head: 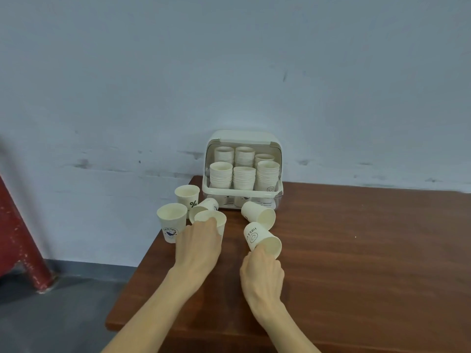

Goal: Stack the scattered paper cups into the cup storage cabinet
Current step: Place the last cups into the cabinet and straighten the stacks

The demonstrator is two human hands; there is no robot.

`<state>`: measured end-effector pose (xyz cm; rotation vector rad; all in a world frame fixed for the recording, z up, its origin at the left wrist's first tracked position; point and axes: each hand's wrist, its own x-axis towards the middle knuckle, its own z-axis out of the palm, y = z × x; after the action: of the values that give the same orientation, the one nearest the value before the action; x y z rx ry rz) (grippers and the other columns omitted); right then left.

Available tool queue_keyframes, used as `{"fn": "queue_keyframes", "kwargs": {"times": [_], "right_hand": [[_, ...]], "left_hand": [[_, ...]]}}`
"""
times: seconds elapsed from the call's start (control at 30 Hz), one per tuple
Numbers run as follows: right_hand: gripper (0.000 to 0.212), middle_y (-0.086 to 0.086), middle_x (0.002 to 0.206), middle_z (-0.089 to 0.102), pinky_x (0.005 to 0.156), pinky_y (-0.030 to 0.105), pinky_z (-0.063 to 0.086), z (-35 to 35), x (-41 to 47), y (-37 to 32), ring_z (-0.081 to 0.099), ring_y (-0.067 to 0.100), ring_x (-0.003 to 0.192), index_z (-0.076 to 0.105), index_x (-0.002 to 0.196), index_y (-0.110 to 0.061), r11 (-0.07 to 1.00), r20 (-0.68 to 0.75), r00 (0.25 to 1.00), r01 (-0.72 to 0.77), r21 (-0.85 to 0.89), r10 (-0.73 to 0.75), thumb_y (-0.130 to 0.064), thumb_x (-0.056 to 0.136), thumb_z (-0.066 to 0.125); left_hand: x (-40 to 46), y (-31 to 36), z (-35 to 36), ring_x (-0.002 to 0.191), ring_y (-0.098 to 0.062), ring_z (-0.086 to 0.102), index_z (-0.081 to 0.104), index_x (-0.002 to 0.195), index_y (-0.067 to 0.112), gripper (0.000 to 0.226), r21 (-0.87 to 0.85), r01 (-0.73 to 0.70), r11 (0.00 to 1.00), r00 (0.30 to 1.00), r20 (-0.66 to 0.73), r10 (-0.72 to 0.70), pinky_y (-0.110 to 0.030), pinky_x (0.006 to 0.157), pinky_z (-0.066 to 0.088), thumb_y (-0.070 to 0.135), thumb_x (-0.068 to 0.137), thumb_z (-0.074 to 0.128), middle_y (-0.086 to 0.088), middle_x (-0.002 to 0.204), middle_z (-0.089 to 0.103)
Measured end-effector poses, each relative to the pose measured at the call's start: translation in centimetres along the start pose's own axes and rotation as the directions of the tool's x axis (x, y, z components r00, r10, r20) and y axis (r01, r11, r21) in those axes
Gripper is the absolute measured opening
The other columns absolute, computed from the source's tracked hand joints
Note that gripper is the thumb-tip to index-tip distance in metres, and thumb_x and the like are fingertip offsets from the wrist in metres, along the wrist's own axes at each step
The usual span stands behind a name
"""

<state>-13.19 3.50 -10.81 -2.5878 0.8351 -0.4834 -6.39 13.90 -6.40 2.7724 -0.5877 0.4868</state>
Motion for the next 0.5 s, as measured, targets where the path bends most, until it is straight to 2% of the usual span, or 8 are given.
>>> {"fn": "queue_keyframes", "kwargs": {"times": [0.13,0.27,0.37,0.5], "right_hand": [[0.018,0.008,0.101,0.068,0.063,0.035,0.035,-0.3,0.2,0.1,0.063,0.032,0.091,0.044,0.109,-0.013,1.0,-0.04,0.999,0.006,0.028,-0.005,-0.015,0.098,0.031],[0.025,0.01,0.101,0.069,0.065,0.037,0.034,-1.8,0.6,0.1,0.062,0.035,0.091,0.041,0.121,-0.015,0.994,-0.129,0.991,0.052,0.101,-0.039,-0.017,0.099,0.028],[0.025,0.011,0.094,0.07,0.064,0.038,0.032,-3.1,1.6,-0.3,0.063,0.037,0.086,0.043,0.122,-0.016,0.981,-0.227,0.969,0.13,0.146,-0.094,-0.019,0.1,0.031],[0.024,0.012,0.086,0.069,0.061,0.039,0.038,-3.9,4.1,-1.5,0.062,0.037,0.078,0.052,0.116,-0.015,0.947,-0.383,0.909,0.254,0.197,-0.164,-0.016,0.096,0.038]], "left_hand": [[0.5,0.6,0.2,0.078,-0.025,0.063,0.056,0.09,0.017,0.018,-0.097,0.002,0.995,0.999,-0.043,-0.006,-0.039,0.065,0.052,0.026,0.095,0.042,-0.004,0.088,0.067],[0.4,1.6,0.0,0.078,-0.028,0.062,0.058,0.092,0.018,0.02,-0.196,-0.007,0.981,0.997,-0.071,-0.007,-0.04,0.066,0.052,0.028,0.094,0.041,-0.002,0.086,0.063],[0.8,2.3,-0.6,0.08,-0.029,0.06,0.057,0.091,0.017,0.019,-0.255,-0.03,0.967,0.993,-0.12,0.0,-0.041,0.067,0.051,0.028,0.094,0.042,0.0,0.081,0.051],[2.8,2.4,-1.2,0.071,-0.025,0.057,0.055,0.087,0.019,0.018,-0.306,-0.053,0.95,0.979,-0.202,-0.011,-0.039,0.061,0.047,0.029,0.094,0.042,0.001,0.073,0.061]]}}
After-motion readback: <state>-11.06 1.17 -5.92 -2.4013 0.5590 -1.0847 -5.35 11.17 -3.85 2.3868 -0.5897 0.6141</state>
